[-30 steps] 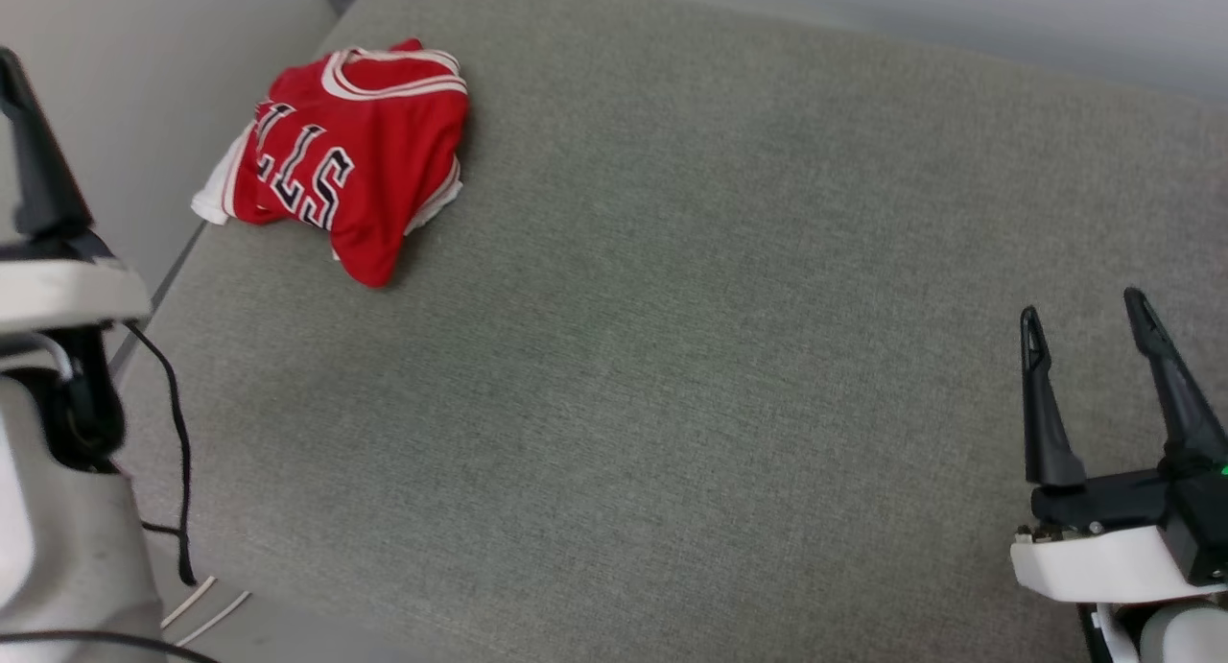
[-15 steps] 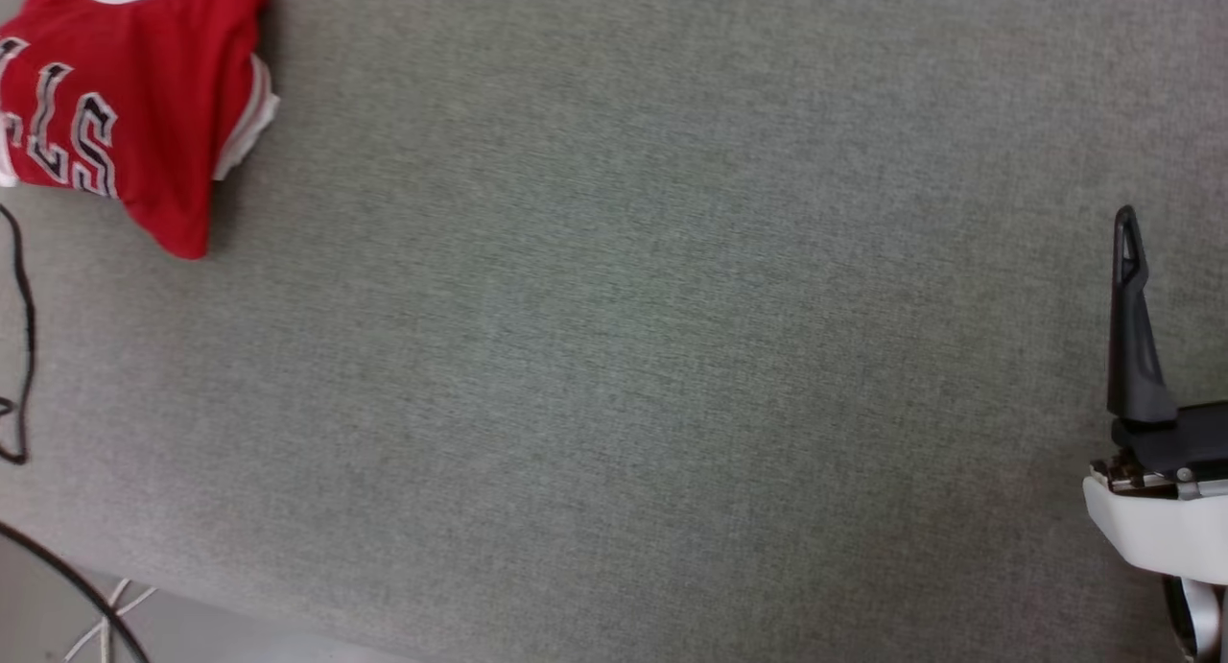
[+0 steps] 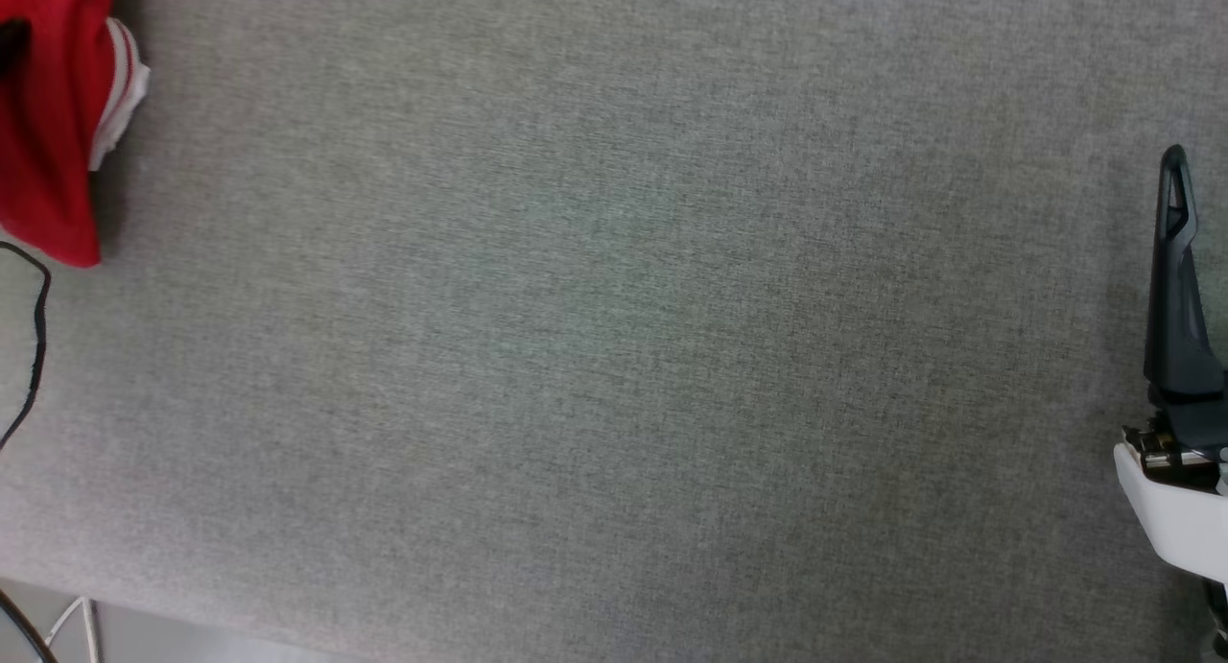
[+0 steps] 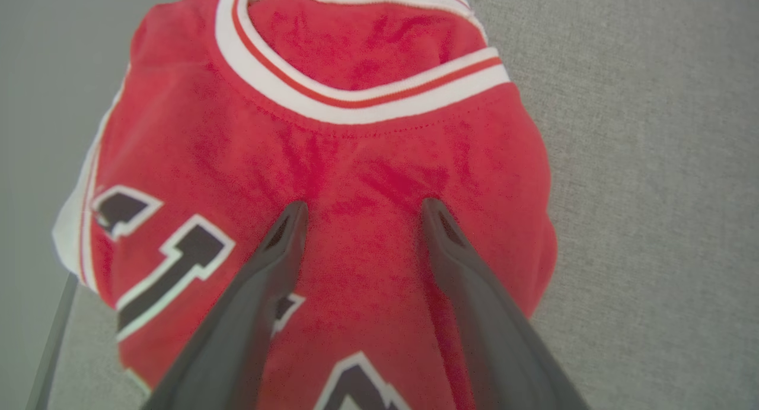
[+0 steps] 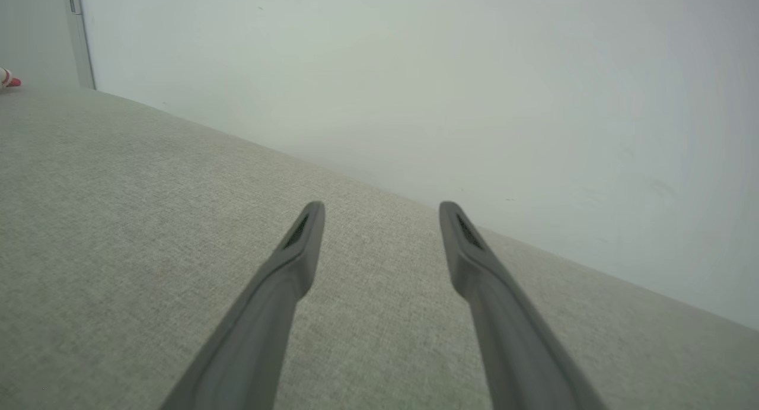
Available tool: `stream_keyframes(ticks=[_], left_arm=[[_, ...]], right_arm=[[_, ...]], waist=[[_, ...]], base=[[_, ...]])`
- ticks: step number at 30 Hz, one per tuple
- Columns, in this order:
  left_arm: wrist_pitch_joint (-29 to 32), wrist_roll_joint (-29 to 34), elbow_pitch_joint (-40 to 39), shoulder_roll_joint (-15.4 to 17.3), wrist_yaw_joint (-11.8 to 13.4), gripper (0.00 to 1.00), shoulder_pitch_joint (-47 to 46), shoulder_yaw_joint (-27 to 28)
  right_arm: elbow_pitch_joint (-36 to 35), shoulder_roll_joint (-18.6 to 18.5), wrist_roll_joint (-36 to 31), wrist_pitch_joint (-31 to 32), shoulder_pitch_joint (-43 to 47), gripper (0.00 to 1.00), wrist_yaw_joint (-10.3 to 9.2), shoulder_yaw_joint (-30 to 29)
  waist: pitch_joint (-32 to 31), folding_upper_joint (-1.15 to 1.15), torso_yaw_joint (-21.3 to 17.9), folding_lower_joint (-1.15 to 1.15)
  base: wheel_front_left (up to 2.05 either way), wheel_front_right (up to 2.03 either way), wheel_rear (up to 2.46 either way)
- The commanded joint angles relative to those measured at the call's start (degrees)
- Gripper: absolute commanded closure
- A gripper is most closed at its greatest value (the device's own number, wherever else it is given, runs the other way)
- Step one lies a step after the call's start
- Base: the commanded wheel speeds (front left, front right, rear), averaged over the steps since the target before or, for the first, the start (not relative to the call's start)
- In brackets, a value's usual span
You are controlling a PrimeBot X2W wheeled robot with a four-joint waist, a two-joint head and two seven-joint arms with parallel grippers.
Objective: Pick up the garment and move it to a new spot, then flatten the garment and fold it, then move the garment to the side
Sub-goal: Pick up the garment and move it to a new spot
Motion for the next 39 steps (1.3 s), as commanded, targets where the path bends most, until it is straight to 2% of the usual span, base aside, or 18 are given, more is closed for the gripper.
stream_keyframes(ticks=[1,5,10,12,13,22,30,35,39], left_arm=[[1.3,-1.1,0.8,-0.1,0.0,0.00,-0.7,-0.5],[7.2,-3.8,4.6,-0.9,0.0,0.00,-1.1,-3.0],[8.7,-4.9,6.7,-3.0,0.0,0.00,-0.8,-6.7],[8.0,-4.9,6.7,-2.5,0.0,0.92,-1.1,-7.7],[7.7,-4.9,6.7,-1.9,0.0,1.00,-1.3,-8.2],[1.3,-4.4,2.4,4.7,0.0,1.00,-4.5,-10.7],[-0.1,-2.7,-7.7,10.1,0.0,1.00,-8.1,-15.4],[1.4,-1.9,-15.2,11.4,0.0,1.00,-11.8,-18.9],[3.2,-1.3,-20.1,10.6,0.0,1.00,-15.7,-22.0]], right_arm=[[-0.5,-0.3,0.0,-0.1,-0.9,0.00,-0.02,0.1],[-1.2,-0.1,-0.3,-0.1,-1.3,0.00,-0.02,0.3],[-0.6,0.0,0.1,-0.1,-1.2,0.00,-0.02,0.1],[-0.4,0.1,0.3,-0.1,-1.5,0.00,-0.02,0.2],[-0.3,0.2,0.3,-0.1,-1.6,0.00,-0.02,0.4],[1.8,1.8,1.3,-0.1,-1.4,0.00,-0.02,1.9],[4.2,4.2,2.9,-0.1,-1.1,0.00,-0.02,3.0],[5.6,5.5,3.8,-0.1,-1.0,0.00,-0.02,3.4],[6.7,6.1,4.8,-0.1,-0.6,0.00,-0.02,3.7]], waist=[[1.2,0.00,-0.6,-0.01],[2.4,0.00,-1.3,-0.01],[2.8,0.00,-1.5,-0.01],[2.4,0.00,-1.5,-0.01],[2.1,0.00,-1.5,-0.01],[-4.2,0.00,-1.9,-0.01],[-11.2,0.00,-3.7,-0.01],[-14.6,0.00,-5.6,-0.01],[-17.0,0.00,-7.9,-0.01]], base=[[0.00,0.00,0.00],[0.00,0.00,0.00],[0.00,0.00,0.00],[0.00,0.00,0.00],[0.00,0.00,0.00],[0.00,0.00,0.00],[0.00,0.00,0.00],[0.00,0.00,0.00],[0.00,0.00,0.00]])
